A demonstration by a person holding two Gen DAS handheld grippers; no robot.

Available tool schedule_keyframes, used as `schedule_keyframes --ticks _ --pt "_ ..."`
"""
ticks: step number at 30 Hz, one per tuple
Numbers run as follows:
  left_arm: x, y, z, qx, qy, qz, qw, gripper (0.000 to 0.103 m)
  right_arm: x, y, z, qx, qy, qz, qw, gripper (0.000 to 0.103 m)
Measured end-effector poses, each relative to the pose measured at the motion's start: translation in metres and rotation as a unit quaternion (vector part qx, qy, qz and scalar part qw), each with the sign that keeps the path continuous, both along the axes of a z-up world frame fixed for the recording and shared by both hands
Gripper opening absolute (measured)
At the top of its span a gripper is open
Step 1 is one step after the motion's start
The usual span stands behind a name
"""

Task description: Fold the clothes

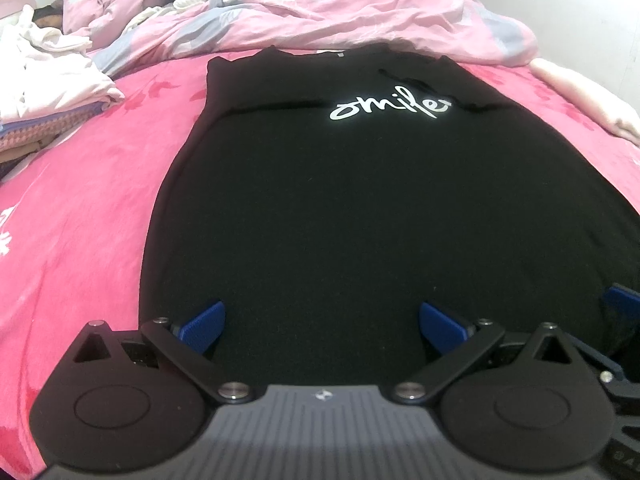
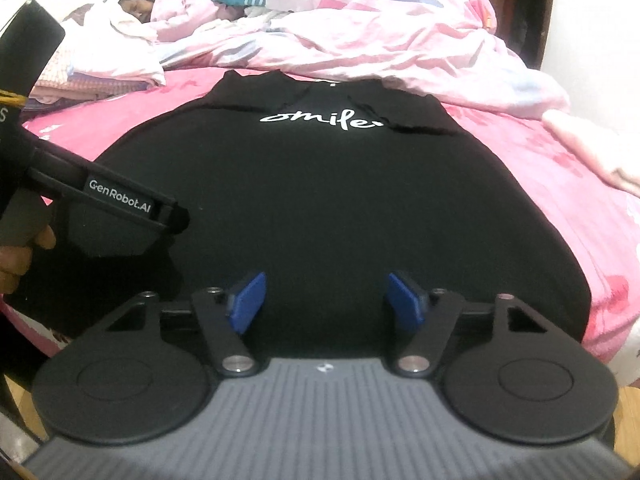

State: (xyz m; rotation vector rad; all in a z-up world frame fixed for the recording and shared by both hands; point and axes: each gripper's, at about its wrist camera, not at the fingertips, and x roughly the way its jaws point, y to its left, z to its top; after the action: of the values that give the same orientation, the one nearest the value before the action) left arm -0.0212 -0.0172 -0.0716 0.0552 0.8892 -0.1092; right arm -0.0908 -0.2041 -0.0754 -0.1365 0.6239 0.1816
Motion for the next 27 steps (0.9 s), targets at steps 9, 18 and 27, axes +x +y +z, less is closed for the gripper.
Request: schedule_keyframes --ticks 9,18,27 --pt "-0.002 -0.002 0.0 0.005 0.0 0.008 1.0 0.103 0.0 0.005 -0.01 -0.011 -0.006 0.006 1.0 0.056" --pt "-0.004 -0.004 0.0 0.008 -0.001 0.014 0.9999 0.103 -0.002 0.006 -0.013 -0.009 -0.012 0.005 1.0 0.056" --pt "-0.005 -0.004 0.0 0.01 -0.003 0.021 0.9997 0.103 -0.002 0.003 -0.014 -0.001 -0.012 0.003 1.0 0.057"
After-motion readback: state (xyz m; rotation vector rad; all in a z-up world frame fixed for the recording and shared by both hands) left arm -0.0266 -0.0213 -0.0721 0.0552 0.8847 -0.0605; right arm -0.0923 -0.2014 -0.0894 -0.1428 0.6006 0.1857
